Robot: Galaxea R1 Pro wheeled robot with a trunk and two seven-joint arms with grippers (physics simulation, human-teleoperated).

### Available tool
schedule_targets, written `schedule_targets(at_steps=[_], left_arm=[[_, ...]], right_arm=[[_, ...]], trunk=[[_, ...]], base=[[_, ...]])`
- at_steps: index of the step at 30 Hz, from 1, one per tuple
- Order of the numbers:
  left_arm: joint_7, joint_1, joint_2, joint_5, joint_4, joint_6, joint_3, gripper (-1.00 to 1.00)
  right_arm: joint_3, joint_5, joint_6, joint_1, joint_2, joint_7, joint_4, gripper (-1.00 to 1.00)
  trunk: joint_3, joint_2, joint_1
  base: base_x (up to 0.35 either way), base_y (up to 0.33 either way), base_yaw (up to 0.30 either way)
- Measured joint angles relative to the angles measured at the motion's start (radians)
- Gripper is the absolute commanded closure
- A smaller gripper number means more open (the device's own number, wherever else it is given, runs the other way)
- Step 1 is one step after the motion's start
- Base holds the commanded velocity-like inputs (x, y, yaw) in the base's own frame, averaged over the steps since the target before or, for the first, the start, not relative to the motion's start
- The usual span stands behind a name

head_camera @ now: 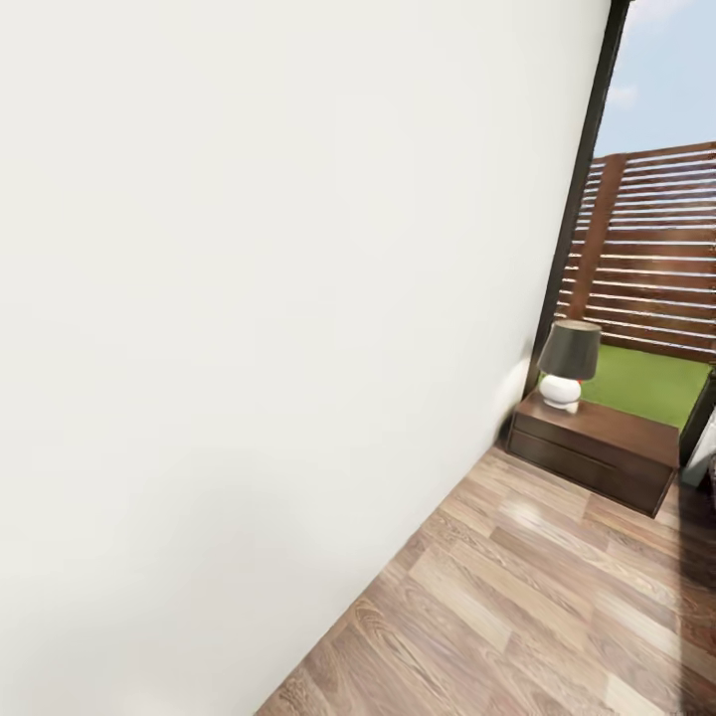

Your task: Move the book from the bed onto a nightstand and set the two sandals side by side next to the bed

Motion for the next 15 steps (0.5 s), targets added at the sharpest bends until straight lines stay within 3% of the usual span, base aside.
schedule_targets(at_steps=[15], left_arm=[[0.000, 0.000, 0.000, 0.000, 0.000, 0.000, 0.000, -1.00]], right_arm=[[0.000, 0.000, 0.000, 0.000, 0.000, 0.004, 0.001, -1.00]], trunk=[[0.000, 0.000, 0.000]], base=[[0.008, 0.014, -0.262]])
